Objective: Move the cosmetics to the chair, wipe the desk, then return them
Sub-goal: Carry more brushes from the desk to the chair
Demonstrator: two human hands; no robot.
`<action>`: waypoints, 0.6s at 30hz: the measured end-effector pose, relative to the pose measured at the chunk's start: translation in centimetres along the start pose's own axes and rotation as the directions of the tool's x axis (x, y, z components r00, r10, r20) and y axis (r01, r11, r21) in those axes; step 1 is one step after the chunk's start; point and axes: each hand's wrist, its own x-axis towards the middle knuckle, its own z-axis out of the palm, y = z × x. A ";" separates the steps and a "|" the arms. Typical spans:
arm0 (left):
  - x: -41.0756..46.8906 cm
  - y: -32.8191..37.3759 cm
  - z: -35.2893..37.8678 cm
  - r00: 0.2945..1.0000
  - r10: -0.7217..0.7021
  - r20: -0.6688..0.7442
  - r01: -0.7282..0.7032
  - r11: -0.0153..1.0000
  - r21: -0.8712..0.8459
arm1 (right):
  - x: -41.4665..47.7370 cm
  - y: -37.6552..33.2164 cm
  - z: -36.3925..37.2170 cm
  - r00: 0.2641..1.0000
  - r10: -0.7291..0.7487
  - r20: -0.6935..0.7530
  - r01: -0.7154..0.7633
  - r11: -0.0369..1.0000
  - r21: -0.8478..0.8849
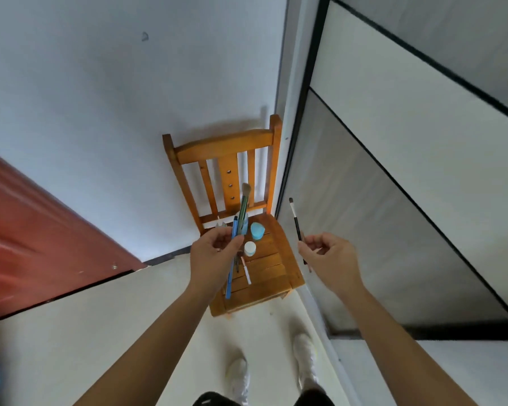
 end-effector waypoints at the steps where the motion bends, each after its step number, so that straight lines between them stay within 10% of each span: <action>1: 1.0 -0.6 0.9 0.999 -0.027 -0.024 0.027 1.000 0.004 | 1.8 0.9 0.3 1.000 -0.005 0.022 0.005 1.000 -0.008; 18: 12.1 -26.9 15.2 0.803 -0.503 -0.320 0.544 0.837 0.051 | 20.1 24.3 15.4 0.869 0.178 0.461 -0.017 0.943 -0.332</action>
